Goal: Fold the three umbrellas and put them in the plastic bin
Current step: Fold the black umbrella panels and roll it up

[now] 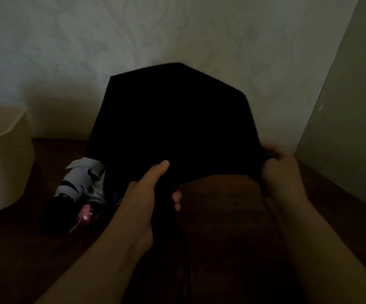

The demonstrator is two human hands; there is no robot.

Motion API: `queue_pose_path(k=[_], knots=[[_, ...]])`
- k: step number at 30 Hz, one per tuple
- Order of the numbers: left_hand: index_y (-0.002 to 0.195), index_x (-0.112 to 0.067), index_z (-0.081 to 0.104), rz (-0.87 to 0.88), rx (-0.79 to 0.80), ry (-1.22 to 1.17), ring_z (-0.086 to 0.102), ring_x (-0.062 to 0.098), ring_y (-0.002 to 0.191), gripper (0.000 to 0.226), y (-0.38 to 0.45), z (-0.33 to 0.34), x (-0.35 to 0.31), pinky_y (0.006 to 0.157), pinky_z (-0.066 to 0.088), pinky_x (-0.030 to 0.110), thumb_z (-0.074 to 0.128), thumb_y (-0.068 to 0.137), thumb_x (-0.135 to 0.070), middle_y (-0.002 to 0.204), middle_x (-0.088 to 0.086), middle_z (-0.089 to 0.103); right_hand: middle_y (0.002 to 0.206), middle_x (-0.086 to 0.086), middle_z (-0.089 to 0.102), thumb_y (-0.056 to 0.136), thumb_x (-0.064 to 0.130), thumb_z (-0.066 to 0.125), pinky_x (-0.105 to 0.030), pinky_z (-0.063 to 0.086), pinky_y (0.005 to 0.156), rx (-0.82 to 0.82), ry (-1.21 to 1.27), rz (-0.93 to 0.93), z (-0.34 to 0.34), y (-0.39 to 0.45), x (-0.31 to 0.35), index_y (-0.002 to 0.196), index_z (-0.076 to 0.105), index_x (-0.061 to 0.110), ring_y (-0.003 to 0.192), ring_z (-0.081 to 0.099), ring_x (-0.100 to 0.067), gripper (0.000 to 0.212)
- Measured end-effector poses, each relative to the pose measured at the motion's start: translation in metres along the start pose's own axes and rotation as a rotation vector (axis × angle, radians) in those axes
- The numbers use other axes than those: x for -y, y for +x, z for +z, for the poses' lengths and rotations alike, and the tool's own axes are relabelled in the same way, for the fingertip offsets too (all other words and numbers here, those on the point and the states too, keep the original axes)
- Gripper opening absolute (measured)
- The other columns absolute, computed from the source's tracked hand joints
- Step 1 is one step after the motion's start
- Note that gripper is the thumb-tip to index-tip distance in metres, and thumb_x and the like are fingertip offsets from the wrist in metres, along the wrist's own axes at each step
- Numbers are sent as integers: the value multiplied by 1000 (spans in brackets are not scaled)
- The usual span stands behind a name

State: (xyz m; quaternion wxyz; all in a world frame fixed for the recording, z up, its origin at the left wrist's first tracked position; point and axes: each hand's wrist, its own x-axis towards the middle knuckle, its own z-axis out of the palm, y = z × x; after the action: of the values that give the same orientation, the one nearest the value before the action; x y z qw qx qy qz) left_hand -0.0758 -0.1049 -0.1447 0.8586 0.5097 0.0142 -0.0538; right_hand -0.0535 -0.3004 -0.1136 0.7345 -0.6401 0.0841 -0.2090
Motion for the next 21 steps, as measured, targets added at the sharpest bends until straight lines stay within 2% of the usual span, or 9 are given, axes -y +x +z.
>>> queue_pose_path(k=[2,4,6,8,9,13,15,17,21], knots=[[66,-13,72,-9,68,-14,46,13,41,38,1,-3,-6,40,39,23,53,87,-39,60,5,53,111,-7,63,87,-12,51,-28,57,64,137,-140,57,-1,3,1,121,53,16,92,65,-23,45],[72,-11,67,-24,105,-23,43,11,41,36,3,-5,-9,40,37,22,51,85,-40,60,4,53,115,-5,63,77,-8,63,-35,53,79,392,-50,116,-9,4,3,135,45,23,103,63,-33,68],[78,-11,62,-41,129,-4,44,11,42,35,2,-7,-9,41,38,23,58,74,-45,60,3,53,125,-6,63,61,19,81,-46,50,89,607,210,137,-17,1,7,136,46,25,101,66,-30,83],[79,-11,62,-10,126,77,46,12,44,43,0,-6,-6,43,39,25,67,61,-50,61,4,54,120,-4,67,68,51,69,-41,57,80,566,344,175,-19,0,10,129,55,21,95,70,-23,69],[80,-10,62,13,118,110,46,12,45,46,-1,-5,-3,43,40,25,70,57,-49,61,5,55,114,-3,70,78,56,56,-33,59,71,471,312,202,-19,2,10,125,58,20,94,70,-20,59],[82,-7,60,64,112,178,47,14,45,32,-4,0,5,43,40,26,66,76,-38,60,5,55,109,-6,70,94,21,52,-24,56,59,287,17,144,-25,17,2,117,63,15,83,71,-16,26],[84,-8,60,66,144,190,47,13,45,30,-4,0,5,43,40,27,60,81,-38,60,5,55,110,-7,68,92,4,51,-26,55,58,248,-62,138,-34,23,1,123,59,14,81,70,-16,33],[83,-9,59,60,186,220,45,13,45,32,-3,-2,4,43,39,27,60,79,-40,60,5,53,112,-5,67,91,2,52,-28,53,65,234,-82,109,-43,28,4,133,50,20,80,70,-14,46],[82,-7,56,-35,278,292,42,14,42,32,-3,-4,3,40,38,26,60,77,-38,58,6,50,114,1,64,80,37,56,-30,53,73,324,113,-46,-56,35,9,137,34,43,94,69,-13,62]])
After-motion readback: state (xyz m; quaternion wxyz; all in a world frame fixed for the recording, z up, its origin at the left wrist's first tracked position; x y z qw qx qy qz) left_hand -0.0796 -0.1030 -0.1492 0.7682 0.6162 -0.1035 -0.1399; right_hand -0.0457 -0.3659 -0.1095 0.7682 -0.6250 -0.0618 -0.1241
